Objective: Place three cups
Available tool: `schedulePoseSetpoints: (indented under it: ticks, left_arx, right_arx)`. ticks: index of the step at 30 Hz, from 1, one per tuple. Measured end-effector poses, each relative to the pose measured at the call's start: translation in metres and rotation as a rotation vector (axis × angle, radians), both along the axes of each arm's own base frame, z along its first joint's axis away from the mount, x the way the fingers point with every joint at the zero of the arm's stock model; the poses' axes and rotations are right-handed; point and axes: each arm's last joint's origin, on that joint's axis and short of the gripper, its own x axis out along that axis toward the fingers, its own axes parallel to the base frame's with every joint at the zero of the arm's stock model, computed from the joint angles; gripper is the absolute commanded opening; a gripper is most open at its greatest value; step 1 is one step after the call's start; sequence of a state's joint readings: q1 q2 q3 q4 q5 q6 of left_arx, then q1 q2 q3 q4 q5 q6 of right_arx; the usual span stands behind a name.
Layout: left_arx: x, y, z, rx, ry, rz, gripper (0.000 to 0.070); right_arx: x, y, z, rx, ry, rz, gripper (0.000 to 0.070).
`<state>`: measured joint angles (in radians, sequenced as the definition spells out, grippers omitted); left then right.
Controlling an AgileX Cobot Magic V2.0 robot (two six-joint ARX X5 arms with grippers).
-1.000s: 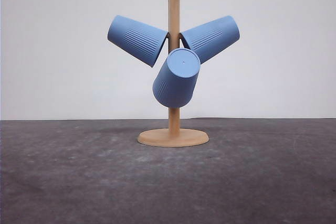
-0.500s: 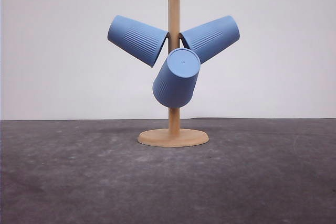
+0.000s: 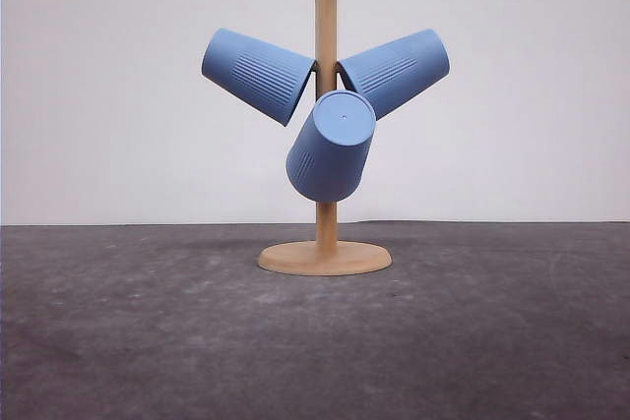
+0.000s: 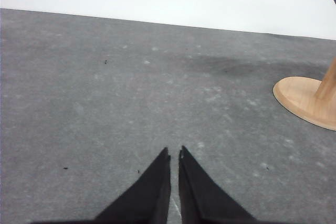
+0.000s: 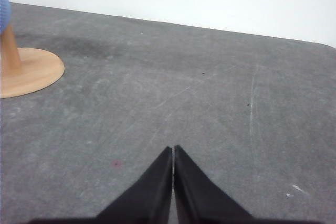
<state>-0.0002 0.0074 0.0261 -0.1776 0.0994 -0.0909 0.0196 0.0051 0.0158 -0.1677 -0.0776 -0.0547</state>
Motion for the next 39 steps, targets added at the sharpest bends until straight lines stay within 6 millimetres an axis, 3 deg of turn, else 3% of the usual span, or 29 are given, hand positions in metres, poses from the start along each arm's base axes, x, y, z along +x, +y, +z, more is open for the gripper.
schedulePoseSetpoints:
  ticks: [39]
  left_arx:
    - [0.0,0.0,0.0,0.0,0.0,0.0,0.0]
  right_arx:
    - [0.0,0.0,0.0,0.0,0.0,0.0,0.0]
